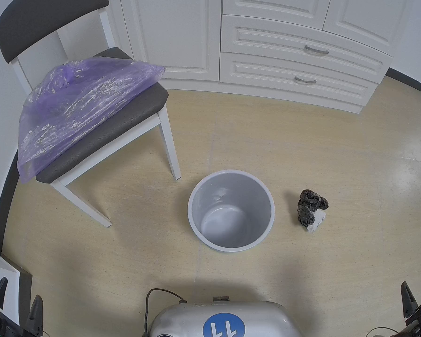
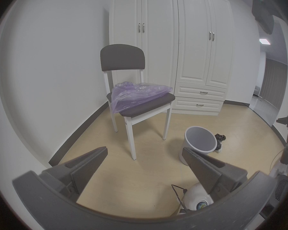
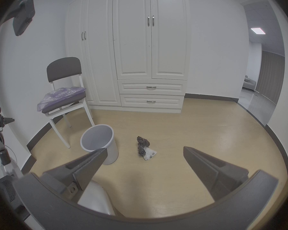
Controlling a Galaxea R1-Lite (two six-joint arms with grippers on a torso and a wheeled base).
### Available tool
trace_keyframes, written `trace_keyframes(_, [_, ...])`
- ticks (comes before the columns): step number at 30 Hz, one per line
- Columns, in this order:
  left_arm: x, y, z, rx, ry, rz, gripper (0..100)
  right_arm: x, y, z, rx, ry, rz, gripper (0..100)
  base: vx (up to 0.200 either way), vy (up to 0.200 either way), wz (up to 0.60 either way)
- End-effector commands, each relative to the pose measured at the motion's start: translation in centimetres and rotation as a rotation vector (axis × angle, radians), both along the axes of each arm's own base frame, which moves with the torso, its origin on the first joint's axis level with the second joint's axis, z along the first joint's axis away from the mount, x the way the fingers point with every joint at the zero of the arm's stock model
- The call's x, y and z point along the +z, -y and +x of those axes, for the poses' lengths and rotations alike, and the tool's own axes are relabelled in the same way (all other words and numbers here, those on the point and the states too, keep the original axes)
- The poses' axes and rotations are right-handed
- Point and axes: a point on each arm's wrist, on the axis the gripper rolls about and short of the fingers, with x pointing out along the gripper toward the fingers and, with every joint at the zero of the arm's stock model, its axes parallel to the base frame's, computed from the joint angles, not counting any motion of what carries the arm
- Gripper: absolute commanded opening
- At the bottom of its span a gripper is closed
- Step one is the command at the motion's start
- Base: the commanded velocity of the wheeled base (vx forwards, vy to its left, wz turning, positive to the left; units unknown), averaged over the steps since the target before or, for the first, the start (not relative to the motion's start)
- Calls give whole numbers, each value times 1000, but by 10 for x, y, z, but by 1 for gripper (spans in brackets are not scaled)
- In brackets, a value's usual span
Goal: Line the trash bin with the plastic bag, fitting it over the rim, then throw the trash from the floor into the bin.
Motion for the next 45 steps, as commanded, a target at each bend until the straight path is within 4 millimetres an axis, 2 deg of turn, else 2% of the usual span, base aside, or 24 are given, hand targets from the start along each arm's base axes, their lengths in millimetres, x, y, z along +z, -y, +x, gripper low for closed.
trace_keyframes(1, [-5,0,0,0,-1,0,100,-5,0,0,0,-3,0,100,0,0,0])
trace_keyframes(45, [-5,0,0,1,-1,-13,100,-5,0,0,7,-3,5,100,0,0,0])
